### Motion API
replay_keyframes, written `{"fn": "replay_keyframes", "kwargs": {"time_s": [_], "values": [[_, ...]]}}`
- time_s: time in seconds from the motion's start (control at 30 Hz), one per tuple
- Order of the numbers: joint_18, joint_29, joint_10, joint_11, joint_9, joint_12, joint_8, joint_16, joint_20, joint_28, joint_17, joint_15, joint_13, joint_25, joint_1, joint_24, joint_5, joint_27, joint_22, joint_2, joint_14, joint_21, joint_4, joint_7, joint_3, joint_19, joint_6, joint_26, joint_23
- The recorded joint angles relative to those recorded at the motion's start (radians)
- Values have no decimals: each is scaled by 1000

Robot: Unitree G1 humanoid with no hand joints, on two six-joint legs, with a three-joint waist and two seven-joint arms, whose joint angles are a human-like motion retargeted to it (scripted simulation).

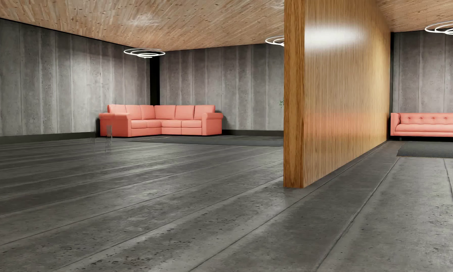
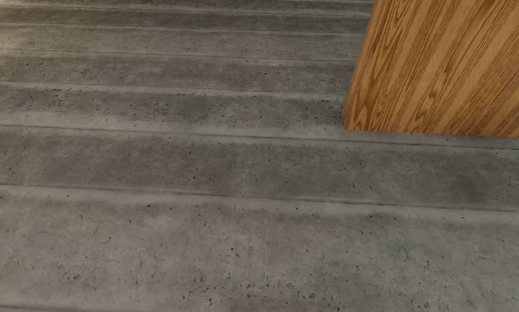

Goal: Walk to the sofa

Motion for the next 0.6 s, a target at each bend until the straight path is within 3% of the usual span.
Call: {"fn": "replay_keyframes", "kwargs": {"time_s": [0.03, 0.07, 0.17, 0.47, 0.6], "values": [[0, 0, 349, -53, -1, -13, 0, 3, 32, 0, -1, 5, -5, 0, -33, 0, 17, 0, -8, 15, -93, -6, -4, 0, -39, 0, -1, 0, 29], [0, 0, 353, -32, 5, -30, 0, 17, 84, 0, -1, 23, -7, 0, -29, 0, 13, 0, -16, 21, -115, -28, -3, 0, -36, 0, -2, 0, 26], [0, 0, 363, -48, 5, -90, 0, 38, 72, 0, -7, 42, -55, 0, -37, 0, 24, 0, -59, 24, -135, 25, 3, 0, -24, 0, -3, 0, 52], [0, 0, 352, -41, 16, -126, 0, 22, 95, 0, 14, 155, -92, 0, -29, 0, 37, 0, -79, -21, -196, -6, -3, 0, -54, 0, 2, 0, -34], [0, 0, 623, -39, 73, -79, 0, 31, 96, 0, -10, 120, -96, 0, -180, 0, 66, 0, -53, 54, -248, 66, 13, 0, -8, 0, 15, 0, -40]]}}
